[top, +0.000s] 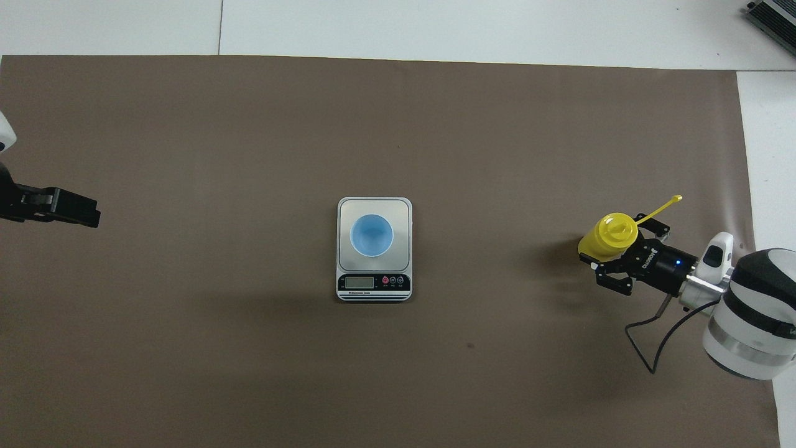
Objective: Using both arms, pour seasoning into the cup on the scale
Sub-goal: 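Grasp the yellow bottle with the right gripper and stand it upright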
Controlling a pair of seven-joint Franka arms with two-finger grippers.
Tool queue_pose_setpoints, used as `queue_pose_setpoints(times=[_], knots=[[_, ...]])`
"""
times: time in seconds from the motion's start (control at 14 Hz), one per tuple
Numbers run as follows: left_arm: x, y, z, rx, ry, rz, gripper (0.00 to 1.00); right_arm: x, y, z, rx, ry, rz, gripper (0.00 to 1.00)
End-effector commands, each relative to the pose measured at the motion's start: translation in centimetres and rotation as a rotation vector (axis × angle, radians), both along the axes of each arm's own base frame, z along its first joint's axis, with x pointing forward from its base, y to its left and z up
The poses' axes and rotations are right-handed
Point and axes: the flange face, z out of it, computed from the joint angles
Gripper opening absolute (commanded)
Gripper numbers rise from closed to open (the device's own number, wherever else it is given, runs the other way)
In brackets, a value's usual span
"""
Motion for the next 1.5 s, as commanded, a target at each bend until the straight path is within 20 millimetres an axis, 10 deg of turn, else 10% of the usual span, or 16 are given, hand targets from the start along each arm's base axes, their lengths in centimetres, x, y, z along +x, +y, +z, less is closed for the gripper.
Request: queue_pose_setpoints(times=[0.0,0.71,0.79,1.0,1.43], knots=[[-0.9,0.3,0.6,-0.015,0.007,-0.011,1.0,0.0,0.5,-0.2,-0.003,-0.025,-0.018,1.0],[-2.3,-1.4,2.2,-0.067,-0.007,0.007,1.0,0.6,1.4,-2.0,0.011,-0.078,-0.025,1.0],[-2.3,-1.5,2.0,-0.067,-0.004,0.004,1.0,1.0,2.1,-1.9,0.012,-0.082,-0.009,0.92],[-2.4,-1.4,1.9,-0.06,0.005,0.004,1.0,2.0,2.1,-1.3,0.011,-0.101,-0.006,0.16],[-2.9,-1.4,1.7,-0.054,0.015,-0.008,1.0,5.2,3.9,1.8,-0.008,-0.131,-0.005,0.0]])
